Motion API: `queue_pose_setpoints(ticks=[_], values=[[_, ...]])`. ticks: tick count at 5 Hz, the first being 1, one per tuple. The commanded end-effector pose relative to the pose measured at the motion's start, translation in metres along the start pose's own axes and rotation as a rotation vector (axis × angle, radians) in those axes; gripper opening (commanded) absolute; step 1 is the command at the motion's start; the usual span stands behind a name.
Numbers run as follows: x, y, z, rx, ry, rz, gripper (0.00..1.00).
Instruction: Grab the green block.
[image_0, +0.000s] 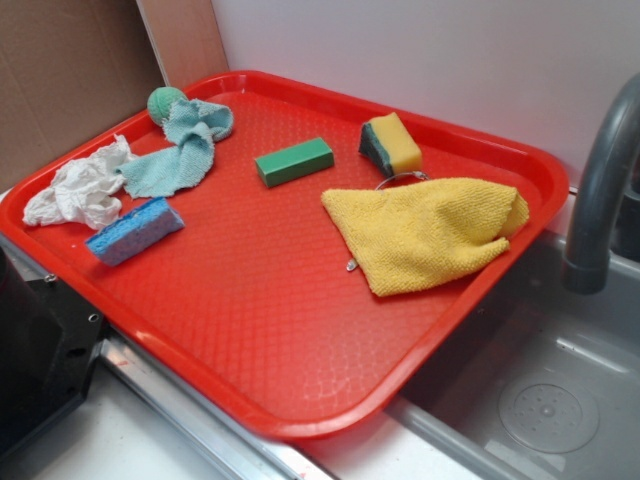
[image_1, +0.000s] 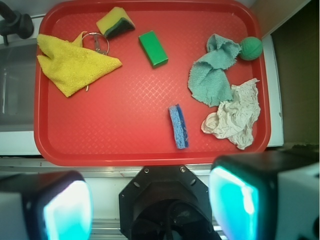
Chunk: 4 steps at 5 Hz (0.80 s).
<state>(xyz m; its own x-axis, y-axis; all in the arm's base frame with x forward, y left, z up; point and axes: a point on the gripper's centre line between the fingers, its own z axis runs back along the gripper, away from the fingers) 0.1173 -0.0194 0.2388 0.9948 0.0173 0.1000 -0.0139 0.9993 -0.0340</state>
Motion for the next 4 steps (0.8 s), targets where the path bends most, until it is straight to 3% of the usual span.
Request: queue_pose_setpoints(ticks=[1, 2, 3, 4], values=[[0.0, 0.0, 0.0, 0.0, 0.0, 0.0, 1.0], [0.006, 0.032, -0.05, 0.029, 0.01, -0.058, 1.0], [0.05, 0.04, -0.1, 0.16, 0.017, -0.048, 1.0], [0.098, 0.033, -0.141, 0.108, -0.039, -0.104, 1.0]])
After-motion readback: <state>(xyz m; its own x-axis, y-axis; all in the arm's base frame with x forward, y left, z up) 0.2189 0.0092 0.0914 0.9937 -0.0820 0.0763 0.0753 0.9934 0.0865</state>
